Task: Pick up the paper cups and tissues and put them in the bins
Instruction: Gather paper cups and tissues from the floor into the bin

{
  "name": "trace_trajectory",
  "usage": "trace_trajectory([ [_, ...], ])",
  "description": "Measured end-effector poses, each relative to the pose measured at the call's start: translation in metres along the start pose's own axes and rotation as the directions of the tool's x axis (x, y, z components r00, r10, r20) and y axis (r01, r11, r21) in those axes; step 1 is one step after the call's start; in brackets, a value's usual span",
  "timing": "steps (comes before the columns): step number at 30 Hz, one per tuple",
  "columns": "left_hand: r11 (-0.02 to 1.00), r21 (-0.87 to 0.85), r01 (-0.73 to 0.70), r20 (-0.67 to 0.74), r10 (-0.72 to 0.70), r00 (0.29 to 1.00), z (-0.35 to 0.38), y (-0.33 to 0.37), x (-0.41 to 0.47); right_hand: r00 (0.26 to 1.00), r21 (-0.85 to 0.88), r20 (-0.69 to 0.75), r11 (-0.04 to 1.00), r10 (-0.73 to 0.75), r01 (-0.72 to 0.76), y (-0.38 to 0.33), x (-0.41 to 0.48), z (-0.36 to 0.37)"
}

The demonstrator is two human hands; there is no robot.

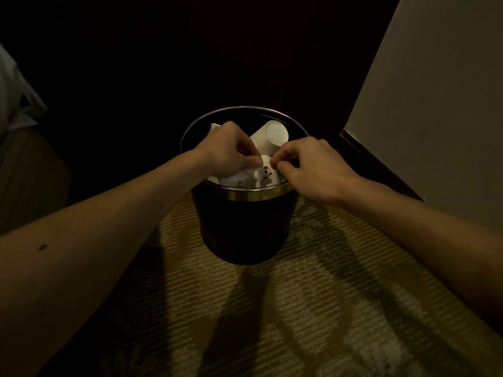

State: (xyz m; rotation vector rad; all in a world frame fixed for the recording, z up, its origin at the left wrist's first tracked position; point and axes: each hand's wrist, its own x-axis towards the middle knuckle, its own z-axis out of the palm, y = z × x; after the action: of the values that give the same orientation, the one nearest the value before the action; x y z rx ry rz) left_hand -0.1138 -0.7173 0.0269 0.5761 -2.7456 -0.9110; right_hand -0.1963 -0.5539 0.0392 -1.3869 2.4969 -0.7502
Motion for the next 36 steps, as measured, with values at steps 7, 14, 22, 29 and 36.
trace_trajectory([
  [7, 0.923, 0.306, -0.232, 0.126, 0.202, 0.971, 0.0, 0.028, 0.012, 0.98, 0.068, -0.2, 0.997, -0.014, 0.028, 0.024, -0.048, -0.029],
  [14, 0.808, 0.207, -0.552, 0.139, 0.534, 0.834, 0.058, 0.204, -0.001, 0.907, -0.001, -0.196, 0.924, 0.374, -0.381, 0.08, -0.217, -0.121],
  [22, 0.333, -0.189, -0.924, 0.382, 0.892, 0.243, 0.169, 0.487, -0.147, 0.576, -0.043, 0.089, 0.581, 0.813, -0.813, 0.098, -0.514, -0.265],
  [29, 0.166, -0.525, -0.835, 0.505, 0.85, -0.148, 0.364, 0.607, -0.374, 0.064, 0.31, -0.144, 0.106, 0.988, -0.945, 0.088, -0.821, -0.233],
  [36, 0.287, -0.692, -0.662, 0.652, 0.642, -0.403, 0.522, 0.671, -0.58, -0.479, 0.598, -0.179, -0.292, 0.859, -0.746, 0.077, -1.034, -0.109],
])
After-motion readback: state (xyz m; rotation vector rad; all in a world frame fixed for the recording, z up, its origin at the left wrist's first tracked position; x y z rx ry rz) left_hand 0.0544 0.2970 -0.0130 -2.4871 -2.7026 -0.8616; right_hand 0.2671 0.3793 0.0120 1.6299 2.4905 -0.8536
